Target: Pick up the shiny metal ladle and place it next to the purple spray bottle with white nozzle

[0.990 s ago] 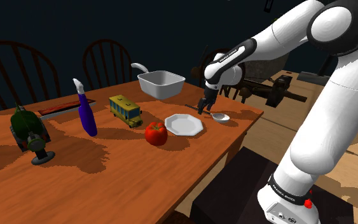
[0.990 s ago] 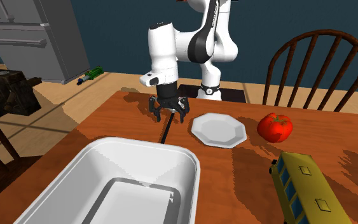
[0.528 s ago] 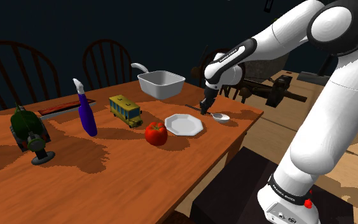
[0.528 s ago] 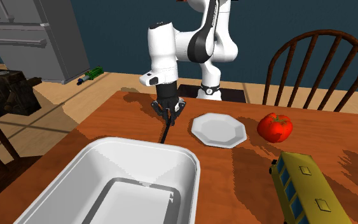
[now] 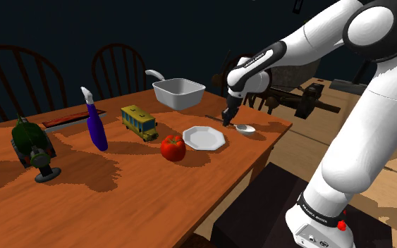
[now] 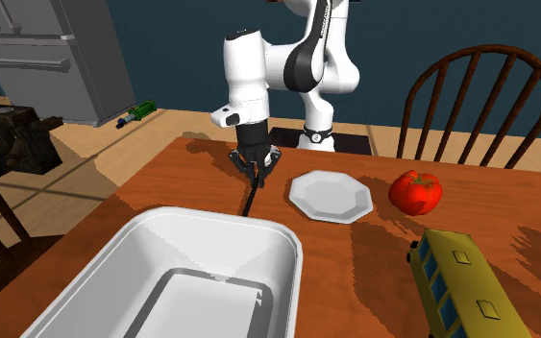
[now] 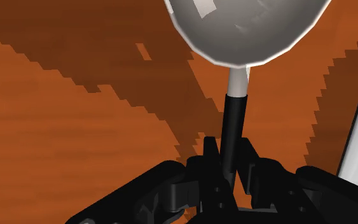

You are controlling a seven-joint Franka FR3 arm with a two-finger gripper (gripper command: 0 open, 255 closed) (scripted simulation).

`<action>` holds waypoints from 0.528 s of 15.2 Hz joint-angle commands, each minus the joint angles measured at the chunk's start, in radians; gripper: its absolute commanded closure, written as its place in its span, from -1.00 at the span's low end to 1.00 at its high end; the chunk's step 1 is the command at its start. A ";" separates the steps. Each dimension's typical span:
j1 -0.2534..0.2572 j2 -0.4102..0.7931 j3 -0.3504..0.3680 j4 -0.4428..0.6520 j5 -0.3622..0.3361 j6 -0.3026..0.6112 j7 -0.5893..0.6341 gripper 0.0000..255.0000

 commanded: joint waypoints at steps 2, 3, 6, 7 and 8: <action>-0.001 -0.023 0.000 0.014 -0.016 -0.037 0.015 1.00; -0.002 -0.032 0.001 0.020 -0.022 -0.050 0.020 1.00; -0.003 -0.058 0.002 0.036 -0.037 -0.090 0.034 1.00; -0.004 -0.066 0.002 0.043 -0.041 -0.104 0.039 1.00; -0.004 -0.073 0.003 0.049 -0.046 -0.117 0.043 1.00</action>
